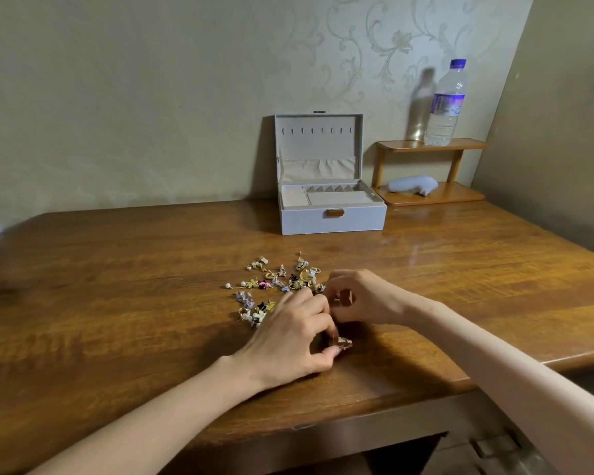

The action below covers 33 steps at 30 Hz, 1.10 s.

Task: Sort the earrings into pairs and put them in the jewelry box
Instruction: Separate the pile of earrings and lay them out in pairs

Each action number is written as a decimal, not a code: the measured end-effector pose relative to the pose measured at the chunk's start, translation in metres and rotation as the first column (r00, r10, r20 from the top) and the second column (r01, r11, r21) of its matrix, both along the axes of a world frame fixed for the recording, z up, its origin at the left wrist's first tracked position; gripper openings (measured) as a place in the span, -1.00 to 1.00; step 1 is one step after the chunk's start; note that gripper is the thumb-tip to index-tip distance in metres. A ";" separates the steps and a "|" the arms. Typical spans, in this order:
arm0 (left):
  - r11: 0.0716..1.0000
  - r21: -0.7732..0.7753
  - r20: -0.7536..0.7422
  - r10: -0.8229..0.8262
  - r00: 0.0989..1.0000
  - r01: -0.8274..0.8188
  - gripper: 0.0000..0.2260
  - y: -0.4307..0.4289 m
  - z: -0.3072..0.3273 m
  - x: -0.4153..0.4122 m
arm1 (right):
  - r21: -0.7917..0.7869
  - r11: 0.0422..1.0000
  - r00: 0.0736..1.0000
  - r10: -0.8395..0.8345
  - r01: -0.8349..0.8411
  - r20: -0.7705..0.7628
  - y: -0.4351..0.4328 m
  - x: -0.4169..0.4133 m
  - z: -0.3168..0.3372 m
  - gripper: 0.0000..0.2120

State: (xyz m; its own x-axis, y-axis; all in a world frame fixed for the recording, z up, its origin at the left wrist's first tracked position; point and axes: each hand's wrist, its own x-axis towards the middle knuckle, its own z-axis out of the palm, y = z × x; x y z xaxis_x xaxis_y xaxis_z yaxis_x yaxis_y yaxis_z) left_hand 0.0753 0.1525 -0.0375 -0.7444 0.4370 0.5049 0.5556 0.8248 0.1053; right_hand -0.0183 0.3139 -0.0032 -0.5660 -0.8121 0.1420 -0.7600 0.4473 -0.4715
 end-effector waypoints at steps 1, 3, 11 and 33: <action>1.000 0.031 0.010 0.001 1.000 -0.001 -0.75 -0.001 0.000 -0.001 | -0.026 1.000 1.000 -0.004 0.004 0.007 0.000 -0.001 0.001 -0.94; 0.994 0.107 0.036 -0.003 0.999 -0.001 -0.83 -0.003 0.002 -0.002 | -0.075 0.997 0.999 -0.017 0.021 0.046 0.000 -0.002 0.003 -0.94; 0.693 0.665 0.414 -0.030 0.910 -0.279 -0.71 -0.040 0.040 -0.023 | -0.358 0.905 0.943 -0.113 0.228 0.314 -0.009 -0.029 0.008 -0.83; 0.780 0.501 0.689 -0.096 0.718 -0.376 -0.81 -0.080 0.018 -0.058 | -0.147 0.979 0.807 -0.027 0.139 0.589 -0.036 -0.080 -0.001 -0.88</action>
